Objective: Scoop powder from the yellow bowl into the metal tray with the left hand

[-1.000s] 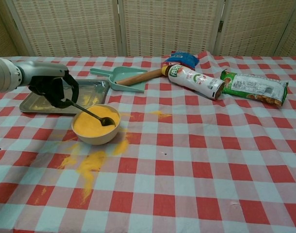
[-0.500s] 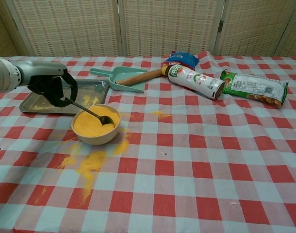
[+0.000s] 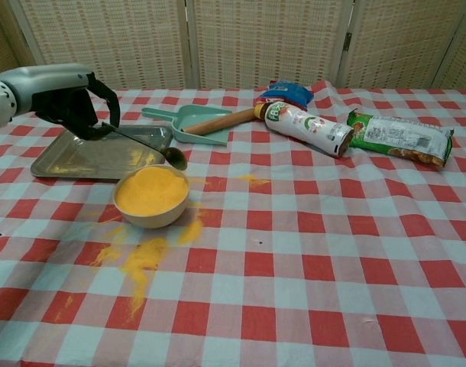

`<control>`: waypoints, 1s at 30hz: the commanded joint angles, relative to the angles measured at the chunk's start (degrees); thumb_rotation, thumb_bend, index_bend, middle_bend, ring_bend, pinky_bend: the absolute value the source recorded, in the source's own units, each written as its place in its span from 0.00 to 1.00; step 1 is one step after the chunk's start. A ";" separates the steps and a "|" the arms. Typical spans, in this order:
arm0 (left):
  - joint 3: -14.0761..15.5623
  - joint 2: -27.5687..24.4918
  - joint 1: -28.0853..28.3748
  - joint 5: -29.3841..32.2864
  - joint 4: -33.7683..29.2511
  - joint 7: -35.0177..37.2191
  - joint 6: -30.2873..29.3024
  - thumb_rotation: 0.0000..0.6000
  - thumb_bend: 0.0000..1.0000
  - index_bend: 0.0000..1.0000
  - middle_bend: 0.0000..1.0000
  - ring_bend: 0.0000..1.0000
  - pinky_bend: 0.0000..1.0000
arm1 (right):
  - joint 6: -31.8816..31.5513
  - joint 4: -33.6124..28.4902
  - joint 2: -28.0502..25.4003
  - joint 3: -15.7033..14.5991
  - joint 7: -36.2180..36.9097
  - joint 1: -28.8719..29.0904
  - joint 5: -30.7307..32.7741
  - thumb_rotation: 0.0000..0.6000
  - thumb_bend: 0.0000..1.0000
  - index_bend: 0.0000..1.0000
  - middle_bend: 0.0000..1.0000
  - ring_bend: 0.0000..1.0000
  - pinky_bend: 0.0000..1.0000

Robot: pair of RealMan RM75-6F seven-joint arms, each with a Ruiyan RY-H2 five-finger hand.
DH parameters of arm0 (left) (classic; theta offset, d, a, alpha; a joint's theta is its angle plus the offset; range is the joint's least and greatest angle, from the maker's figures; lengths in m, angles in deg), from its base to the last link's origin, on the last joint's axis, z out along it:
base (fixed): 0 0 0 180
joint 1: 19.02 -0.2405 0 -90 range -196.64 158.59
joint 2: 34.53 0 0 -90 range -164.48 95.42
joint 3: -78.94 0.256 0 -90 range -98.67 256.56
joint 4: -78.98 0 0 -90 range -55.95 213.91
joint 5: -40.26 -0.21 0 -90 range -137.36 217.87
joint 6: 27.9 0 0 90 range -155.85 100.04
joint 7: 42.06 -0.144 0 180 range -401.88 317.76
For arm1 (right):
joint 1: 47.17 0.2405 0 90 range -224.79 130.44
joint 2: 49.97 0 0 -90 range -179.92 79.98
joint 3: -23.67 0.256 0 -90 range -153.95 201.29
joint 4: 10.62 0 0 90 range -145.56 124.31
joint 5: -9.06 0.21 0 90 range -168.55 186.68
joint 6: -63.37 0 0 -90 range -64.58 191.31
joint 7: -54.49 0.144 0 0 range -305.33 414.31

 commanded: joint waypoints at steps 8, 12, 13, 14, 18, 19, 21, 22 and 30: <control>0.25 7.93 -3.29 -7.09 6.54 -1.47 -8.94 1.00 0.66 0.90 1.00 1.00 1.00 | -0.52 0.08 -0.19 -0.05 0.52 -0.21 -0.34 1.00 0.04 0.00 0.00 0.00 0.00; 1.36 13.65 -4.09 -11.25 13.83 -3.66 -12.01 1.00 0.66 0.90 1.00 1.00 1.00 | -0.55 0.09 -0.22 0.10 0.59 -0.23 -0.05 1.00 0.04 0.00 0.00 0.00 0.00; 1.53 14.32 -4.18 -11.82 15.05 -4.04 -12.08 1.00 0.66 0.90 1.00 1.00 1.00 | -0.49 0.10 -0.22 0.15 0.61 -0.20 0.05 1.00 0.04 0.00 0.00 0.00 0.00; 1.63 14.95 -4.29 -12.40 16.20 -4.29 -12.21 1.00 0.66 0.90 1.00 1.00 1.00 | -0.42 0.17 -0.21 0.17 0.64 -0.18 0.14 1.00 0.04 0.00 0.00 0.00 0.00; 1.95 17.32 -4.90 -14.80 20.84 -4.87 -12.49 1.00 0.66 0.90 1.00 1.00 1.00 | 0.14 0.23 -0.12 0.33 0.46 0.06 0.60 1.00 0.04 0.00 0.00 0.00 0.00; 2.05 17.66 -5.01 -15.29 21.67 -5.02 -12.46 1.00 0.66 0.90 1.00 1.00 1.00 | 0.24 0.21 -0.10 0.35 0.39 0.11 0.68 1.00 0.04 0.00 0.00 0.00 0.00; 2.03 18.19 -5.32 -16.07 22.84 -4.70 -12.29 1.00 0.66 0.90 1.00 1.00 1.00 | 0.40 0.18 -0.03 0.41 0.26 0.17 0.84 1.00 0.04 0.00 0.00 0.00 0.00; 2.01 18.25 -5.51 -16.36 23.21 -4.47 -11.88 1.00 0.66 0.90 1.00 1.00 1.00 | 0.47 0.18 0.01 0.45 0.16 0.20 0.95 1.00 0.04 0.00 0.00 0.00 0.00; 1.76 16.03 -7.37 -16.44 20.76 -2.59 -8.28 1.00 0.66 0.90 1.00 1.00 1.00 | 0.79 0.09 0.23 0.41 -0.37 0.31 1.03 1.00 0.04 0.00 0.00 0.00 0.00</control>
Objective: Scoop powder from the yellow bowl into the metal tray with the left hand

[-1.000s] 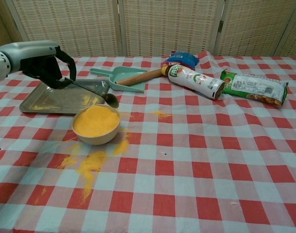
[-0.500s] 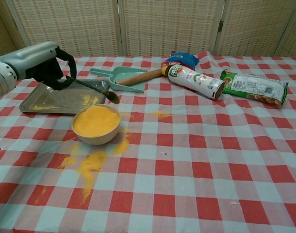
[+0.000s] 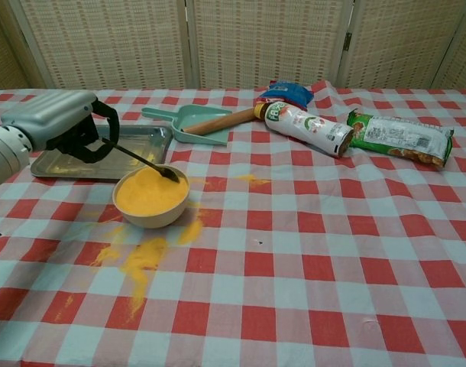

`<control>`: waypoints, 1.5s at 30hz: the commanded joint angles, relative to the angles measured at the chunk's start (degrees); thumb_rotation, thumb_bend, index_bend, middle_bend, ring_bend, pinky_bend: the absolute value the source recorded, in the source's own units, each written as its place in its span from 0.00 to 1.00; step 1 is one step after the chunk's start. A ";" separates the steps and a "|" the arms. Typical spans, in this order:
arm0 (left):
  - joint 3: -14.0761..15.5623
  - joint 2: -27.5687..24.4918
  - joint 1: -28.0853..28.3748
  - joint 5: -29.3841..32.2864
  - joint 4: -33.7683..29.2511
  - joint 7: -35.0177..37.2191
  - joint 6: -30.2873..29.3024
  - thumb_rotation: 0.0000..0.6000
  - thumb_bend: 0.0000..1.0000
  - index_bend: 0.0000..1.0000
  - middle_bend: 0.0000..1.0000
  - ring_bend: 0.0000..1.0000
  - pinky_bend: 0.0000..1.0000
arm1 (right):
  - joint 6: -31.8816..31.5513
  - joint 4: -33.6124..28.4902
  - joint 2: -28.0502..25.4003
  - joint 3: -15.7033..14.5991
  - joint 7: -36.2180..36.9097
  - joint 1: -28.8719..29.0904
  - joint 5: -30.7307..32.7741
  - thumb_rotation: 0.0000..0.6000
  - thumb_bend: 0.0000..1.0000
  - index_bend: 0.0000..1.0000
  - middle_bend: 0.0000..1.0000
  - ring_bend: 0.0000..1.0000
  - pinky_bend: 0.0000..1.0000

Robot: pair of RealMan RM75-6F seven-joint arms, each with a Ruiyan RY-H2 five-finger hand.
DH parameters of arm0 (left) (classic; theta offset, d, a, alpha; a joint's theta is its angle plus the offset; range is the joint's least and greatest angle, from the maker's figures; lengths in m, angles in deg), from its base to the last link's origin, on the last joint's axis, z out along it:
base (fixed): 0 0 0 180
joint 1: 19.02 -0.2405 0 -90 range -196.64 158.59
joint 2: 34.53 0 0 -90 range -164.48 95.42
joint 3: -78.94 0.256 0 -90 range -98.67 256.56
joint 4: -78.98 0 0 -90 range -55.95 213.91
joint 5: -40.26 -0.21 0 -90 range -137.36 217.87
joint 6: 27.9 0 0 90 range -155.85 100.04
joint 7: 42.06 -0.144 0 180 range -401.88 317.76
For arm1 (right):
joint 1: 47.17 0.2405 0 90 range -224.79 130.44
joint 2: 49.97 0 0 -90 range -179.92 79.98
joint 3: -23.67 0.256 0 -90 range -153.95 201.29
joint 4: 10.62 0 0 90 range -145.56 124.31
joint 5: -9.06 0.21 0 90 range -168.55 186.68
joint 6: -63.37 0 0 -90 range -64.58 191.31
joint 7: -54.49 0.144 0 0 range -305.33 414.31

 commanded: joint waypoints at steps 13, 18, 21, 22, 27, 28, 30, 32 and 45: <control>-2.00 -12.07 -2.97 5.78 -17.04 3.67 8.81 1.00 0.67 0.90 1.00 1.00 1.00 | -0.12 -0.17 0.16 -0.41 -0.55 -0.07 -0.81 1.00 0.04 0.00 0.00 0.00 0.00; -2.31 -11.97 -3.62 4.48 -17.60 3.35 7.10 1.00 0.67 0.90 1.00 1.00 1.00 | -0.27 -0.26 0.15 -0.55 -0.63 -0.15 -1.07 1.00 0.04 0.00 0.00 0.00 0.00; -3.03 -10.12 -3.53 3.00 -15.35 3.24 5.40 1.00 0.67 0.90 1.00 1.00 1.00 | -0.45 -0.27 0.10 -0.53 -0.58 -0.24 -1.04 1.00 0.04 0.00 0.00 0.00 0.00; -3.33 -9.19 -3.37 2.34 -14.06 3.20 4.84 1.00 0.67 0.90 1.00 1.00 1.00 | -0.43 -0.23 0.10 -0.48 -0.53 -0.24 -0.91 1.00 0.04 0.00 0.00 0.00 0.00; -4.45 -6.45 -2.08 1.57 -9.29 2.23 4.99 1.00 0.67 0.90 1.00 1.00 1.00 | 0.16 -0.15 -0.01 0.02 -0.06 -0.01 0.37 1.00 0.04 0.00 0.00 0.00 0.00; -4.71 -6.01 -1.83 1.58 -8.37 2.10 5.17 1.00 0.67 0.90 1.00 1.00 1.00 | 0.29 -0.17 -0.06 0.16 0.04 0.06 0.66 1.00 0.04 0.00 0.00 0.00 0.00; -4.84 -5.36 -1.53 1.31 -6.81 1.81 5.34 1.00 0.67 0.90 1.00 1.00 1.00 | 0.47 -0.06 -0.08 0.34 0.16 0.13 1.08 1.00 0.04 0.00 0.00 0.00 0.00; -4.63 -4.55 -1.28 0.89 -4.70 1.51 5.78 1.00 0.67 0.90 1.00 1.00 1.00 | 0.66 -0.04 -0.19 0.51 0.25 0.21 1.52 1.00 0.04 0.00 0.00 0.00 0.00; -3.34 -3.50 -2.22 -0.79 -1.16 2.81 7.38 1.00 0.66 0.90 1.00 1.00 1.00 | 1.28 -0.07 0.07 0.63 -0.52 0.45 2.11 1.00 0.04 0.00 0.00 0.00 0.00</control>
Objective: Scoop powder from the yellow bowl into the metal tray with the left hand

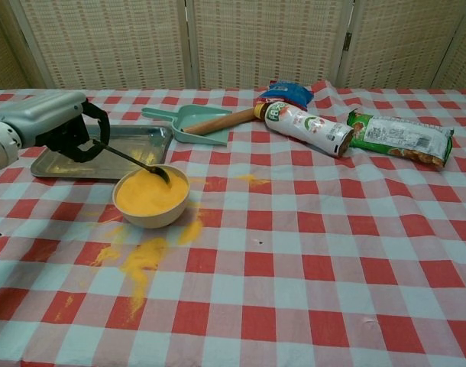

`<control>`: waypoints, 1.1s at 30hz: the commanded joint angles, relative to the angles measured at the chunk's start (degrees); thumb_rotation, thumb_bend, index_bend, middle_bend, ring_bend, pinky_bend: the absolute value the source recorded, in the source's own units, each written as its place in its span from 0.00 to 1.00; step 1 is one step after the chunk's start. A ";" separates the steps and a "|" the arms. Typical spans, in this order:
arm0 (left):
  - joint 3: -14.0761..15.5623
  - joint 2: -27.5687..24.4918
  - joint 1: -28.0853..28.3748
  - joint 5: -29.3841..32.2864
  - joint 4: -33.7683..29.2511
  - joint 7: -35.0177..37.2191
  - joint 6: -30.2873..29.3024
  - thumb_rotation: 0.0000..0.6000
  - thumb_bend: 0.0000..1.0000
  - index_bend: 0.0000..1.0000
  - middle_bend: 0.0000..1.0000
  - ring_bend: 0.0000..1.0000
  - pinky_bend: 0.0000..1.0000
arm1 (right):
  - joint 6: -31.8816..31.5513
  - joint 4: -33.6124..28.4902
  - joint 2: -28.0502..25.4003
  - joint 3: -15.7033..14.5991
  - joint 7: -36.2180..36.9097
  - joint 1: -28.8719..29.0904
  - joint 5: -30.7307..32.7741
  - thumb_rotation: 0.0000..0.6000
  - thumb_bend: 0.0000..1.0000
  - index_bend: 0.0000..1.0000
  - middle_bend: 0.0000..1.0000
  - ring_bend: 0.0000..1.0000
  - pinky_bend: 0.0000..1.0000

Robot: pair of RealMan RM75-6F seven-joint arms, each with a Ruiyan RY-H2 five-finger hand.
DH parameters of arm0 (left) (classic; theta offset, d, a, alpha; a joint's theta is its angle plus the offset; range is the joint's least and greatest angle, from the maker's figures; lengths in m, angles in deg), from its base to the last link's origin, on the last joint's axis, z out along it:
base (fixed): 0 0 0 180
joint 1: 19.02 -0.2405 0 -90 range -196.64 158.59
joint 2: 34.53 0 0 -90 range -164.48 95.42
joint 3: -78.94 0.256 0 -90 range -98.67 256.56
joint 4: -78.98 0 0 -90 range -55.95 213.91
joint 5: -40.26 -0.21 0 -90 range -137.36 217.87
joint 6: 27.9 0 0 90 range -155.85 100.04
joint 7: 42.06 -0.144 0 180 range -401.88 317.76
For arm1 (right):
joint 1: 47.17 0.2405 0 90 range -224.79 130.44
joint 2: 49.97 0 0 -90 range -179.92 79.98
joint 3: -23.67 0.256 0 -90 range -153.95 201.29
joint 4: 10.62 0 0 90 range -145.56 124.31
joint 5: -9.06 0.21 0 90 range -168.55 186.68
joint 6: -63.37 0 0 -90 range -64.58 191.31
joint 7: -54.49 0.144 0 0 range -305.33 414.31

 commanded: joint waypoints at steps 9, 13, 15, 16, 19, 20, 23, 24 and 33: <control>2.03 -4.70 -2.72 -0.51 -8.62 -1.48 -0.02 1.00 0.66 0.90 1.00 1.00 1.00 | -0.36 -0.10 0.01 -0.25 -0.04 -0.13 -0.64 1.00 0.04 0.00 0.00 0.00 0.00; 2.16 -5.35 -4.09 -1.51 -10.84 -3.80 -3.59 1.00 0.66 0.90 1.00 1.00 1.00 | -0.53 -0.12 0.00 -0.47 -0.08 -0.21 -1.13 1.00 0.04 0.00 0.00 0.00 0.00; 2.08 -5.34 -4.76 -1.89 -11.74 -4.61 -5.30 1.00 0.66 0.90 1.00 1.00 1.00 | -0.61 -0.15 -0.01 -0.54 -0.06 -0.23 -1.30 1.00 0.04 0.00 0.00 0.00 0.00; 1.92 -5.45 -5.16 -2.06 -12.44 -4.66 -6.15 1.00 0.66 0.90 1.00 1.00 1.00 | -0.64 -0.14 -0.01 -0.60 -0.07 -0.26 -1.39 1.00 0.04 0.00 0.00 0.00 0.00; 1.63 -6.06 -5.99 -2.49 -13.92 -4.61 -7.61 1.00 0.66 0.90 1.00 1.00 1.00 | -0.75 -0.17 -0.06 -0.75 -0.01 -0.30 -1.75 1.00 0.04 0.00 0.00 0.00 0.00; 1.63 -6.19 -6.26 -2.59 -14.29 -4.91 -8.12 1.00 0.66 0.90 1.00 1.00 1.00 | -0.79 -0.17 -0.07 -0.79 0.03 -0.31 -1.86 1.00 0.04 0.00 0.00 0.00 0.00; 2.24 -6.59 -7.50 -2.91 -16.03 -5.70 -9.48 1.00 0.66 0.90 1.00 1.00 1.00 | -0.91 -0.14 -0.08 -0.93 0.10 -0.34 -2.21 1.00 0.04 0.00 0.00 0.00 0.00; 2.45 -6.71 -7.72 -2.94 -16.41 -5.74 -9.52 1.00 0.67 0.90 1.00 1.00 1.00 | -0.90 -0.13 -0.08 -0.96 0.10 -0.34 -2.27 1.00 0.04 0.00 0.00 0.00 0.00; 3.99 -7.49 -9.31 -2.47 -19.21 -6.87 -8.56 1.00 0.67 0.90 1.00 1.00 1.00 | -1.23 -0.18 -0.03 -1.36 -0.06 -0.49 -3.14 1.00 0.04 0.00 0.00 0.00 0.00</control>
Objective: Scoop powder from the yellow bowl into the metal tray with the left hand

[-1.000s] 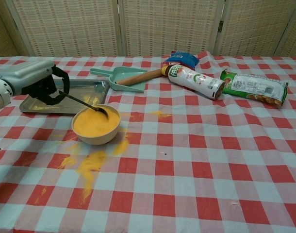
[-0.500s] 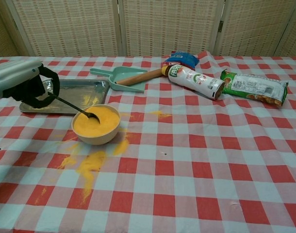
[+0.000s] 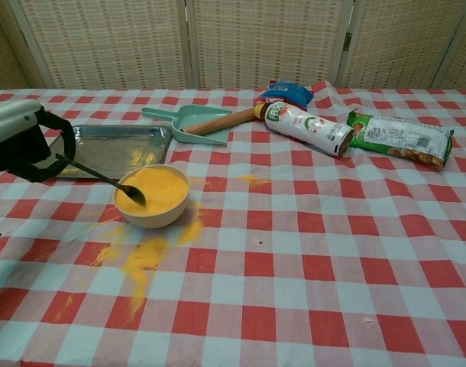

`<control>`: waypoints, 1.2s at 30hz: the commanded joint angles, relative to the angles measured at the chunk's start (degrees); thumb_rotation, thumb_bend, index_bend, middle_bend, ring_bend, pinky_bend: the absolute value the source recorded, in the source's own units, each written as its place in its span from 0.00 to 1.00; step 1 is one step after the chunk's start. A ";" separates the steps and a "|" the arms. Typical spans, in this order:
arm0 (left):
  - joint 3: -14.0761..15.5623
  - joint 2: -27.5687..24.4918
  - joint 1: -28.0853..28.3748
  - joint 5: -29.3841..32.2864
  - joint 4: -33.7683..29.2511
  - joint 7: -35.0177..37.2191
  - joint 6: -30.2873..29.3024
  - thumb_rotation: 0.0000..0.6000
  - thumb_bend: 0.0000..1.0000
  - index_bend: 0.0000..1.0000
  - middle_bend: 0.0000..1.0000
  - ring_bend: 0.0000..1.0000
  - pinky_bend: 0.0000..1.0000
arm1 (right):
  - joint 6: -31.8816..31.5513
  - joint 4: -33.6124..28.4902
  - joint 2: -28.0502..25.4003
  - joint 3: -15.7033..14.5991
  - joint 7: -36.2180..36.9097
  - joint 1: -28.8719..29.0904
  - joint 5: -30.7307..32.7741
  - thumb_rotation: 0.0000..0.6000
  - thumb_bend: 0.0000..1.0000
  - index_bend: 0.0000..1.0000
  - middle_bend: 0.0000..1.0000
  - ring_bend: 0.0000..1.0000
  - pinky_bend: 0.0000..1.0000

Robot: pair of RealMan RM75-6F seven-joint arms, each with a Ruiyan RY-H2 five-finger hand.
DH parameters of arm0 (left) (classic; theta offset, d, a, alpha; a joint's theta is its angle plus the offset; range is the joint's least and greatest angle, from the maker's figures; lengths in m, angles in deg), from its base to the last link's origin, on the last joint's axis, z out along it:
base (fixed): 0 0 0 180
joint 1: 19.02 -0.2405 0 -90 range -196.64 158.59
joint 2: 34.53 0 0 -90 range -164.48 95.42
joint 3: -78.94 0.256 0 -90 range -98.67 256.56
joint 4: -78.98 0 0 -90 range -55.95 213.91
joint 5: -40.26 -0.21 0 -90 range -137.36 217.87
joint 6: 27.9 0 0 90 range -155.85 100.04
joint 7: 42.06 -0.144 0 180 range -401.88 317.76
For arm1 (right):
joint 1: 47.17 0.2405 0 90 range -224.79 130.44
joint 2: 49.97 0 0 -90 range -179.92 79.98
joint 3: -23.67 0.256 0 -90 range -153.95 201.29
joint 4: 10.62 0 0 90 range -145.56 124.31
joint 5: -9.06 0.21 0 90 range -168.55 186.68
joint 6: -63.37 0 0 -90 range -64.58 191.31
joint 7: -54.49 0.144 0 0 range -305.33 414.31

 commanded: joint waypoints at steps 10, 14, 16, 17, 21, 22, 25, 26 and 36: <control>-2.34 4.05 1.92 3.13 6.70 -1.38 3.58 1.00 0.67 0.90 1.00 1.00 1.00 | 0.07 0.12 0.10 0.38 -0.09 0.00 0.82 1.00 0.04 0.00 0.00 0.00 0.00; -3.73 5.52 2.99 4.49 9.65 -1.18 4.93 1.00 0.66 0.90 1.00 1.00 1.00 | 0.56 0.15 0.14 0.67 -0.12 0.21 1.57 1.00 0.04 0.00 0.00 0.00 0.00; -4.20 6.05 3.30 4.69 10.53 -0.95 5.14 1.00 0.66 0.90 1.00 1.00 1.00 | 0.66 0.16 0.17 0.74 -0.19 0.25 1.76 1.00 0.04 0.00 0.00 0.00 0.00; -4.40 6.27 3.46 4.73 10.93 -0.87 5.24 1.00 0.66 0.90 1.00 1.00 1.00 | 0.70 0.16 0.20 0.77 -0.23 0.26 1.84 1.00 0.04 0.00 0.00 0.00 0.00; -5.45 7.14 4.17 4.74 12.19 -0.32 5.38 1.00 0.67 0.90 1.00 1.00 1.00 | 0.90 0.11 0.30 0.84 -0.55 0.33 2.11 1.00 0.04 0.00 0.00 0.00 0.00; -5.74 7.27 4.26 4.64 12.24 -0.06 5.17 1.00 0.66 0.90 1.00 1.00 1.00 | 0.95 0.10 0.32 0.86 -0.61 0.35 2.16 1.00 0.04 0.00 0.00 0.00 0.00; -6.26 6.59 4.02 3.86 10.81 1.04 4.26 1.00 0.66 0.90 1.00 1.00 1.00 | 1.06 0.06 0.33 0.90 -0.66 0.40 2.30 1.00 0.04 0.00 0.00 0.00 0.00; -6.19 6.23 3.85 3.53 10.21 1.10 3.94 1.00 0.66 0.90 1.00 1.00 1.00 | 1.06 0.10 0.34 0.89 -0.66 0.40 2.28 1.00 0.04 0.00 0.00 0.00 0.00; -3.48 3.14 1.81 3.08 4.04 0.87 4.31 1.00 0.66 0.90 1.00 1.00 1.00 | 0.52 0.07 0.18 0.47 -0.27 0.21 1.24 1.00 0.04 0.00 0.00 0.00 0.00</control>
